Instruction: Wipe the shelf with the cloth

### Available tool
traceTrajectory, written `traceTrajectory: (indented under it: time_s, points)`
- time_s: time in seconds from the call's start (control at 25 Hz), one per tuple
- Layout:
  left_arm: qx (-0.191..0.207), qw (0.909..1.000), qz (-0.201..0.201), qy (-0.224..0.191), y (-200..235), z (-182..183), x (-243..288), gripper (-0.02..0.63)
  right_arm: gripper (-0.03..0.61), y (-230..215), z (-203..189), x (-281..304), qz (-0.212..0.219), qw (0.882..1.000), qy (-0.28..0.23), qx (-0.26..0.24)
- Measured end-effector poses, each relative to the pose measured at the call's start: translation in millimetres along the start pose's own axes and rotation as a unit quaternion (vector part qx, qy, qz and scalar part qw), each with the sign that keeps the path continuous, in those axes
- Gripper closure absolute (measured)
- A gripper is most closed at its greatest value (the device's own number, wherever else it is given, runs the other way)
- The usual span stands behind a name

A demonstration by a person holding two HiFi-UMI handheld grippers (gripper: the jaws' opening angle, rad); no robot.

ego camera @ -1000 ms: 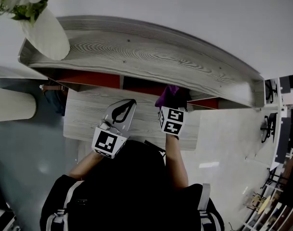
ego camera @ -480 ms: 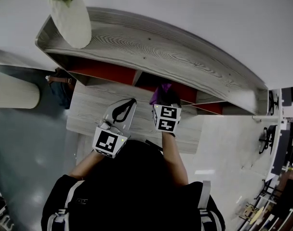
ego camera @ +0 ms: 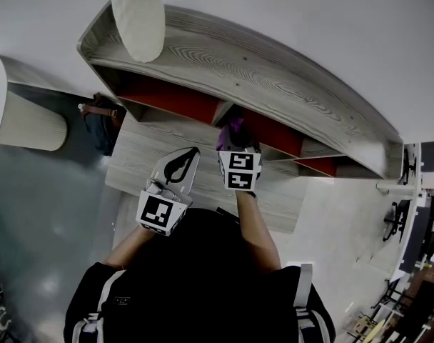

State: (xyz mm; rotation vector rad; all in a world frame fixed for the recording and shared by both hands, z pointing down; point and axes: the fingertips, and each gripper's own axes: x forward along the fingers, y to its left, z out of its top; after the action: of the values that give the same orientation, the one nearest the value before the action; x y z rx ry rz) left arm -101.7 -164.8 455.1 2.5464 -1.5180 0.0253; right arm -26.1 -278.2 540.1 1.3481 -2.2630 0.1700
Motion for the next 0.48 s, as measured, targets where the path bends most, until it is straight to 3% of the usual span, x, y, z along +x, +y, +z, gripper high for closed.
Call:
traceTrajectory:
  time_s: [0.32,0.48]
  points:
    - [-0.003,1.0,0.008,-0.004,1,1,-14,0.611,0.529,22,7,6,0.037,0.999,-0.004,-0.022]
    - [-0.004,0.9999,-0.002,-0.01,-5,3,-13,0.611,0.529,23,7,5,0.06,0.998,0.001,-0.004]
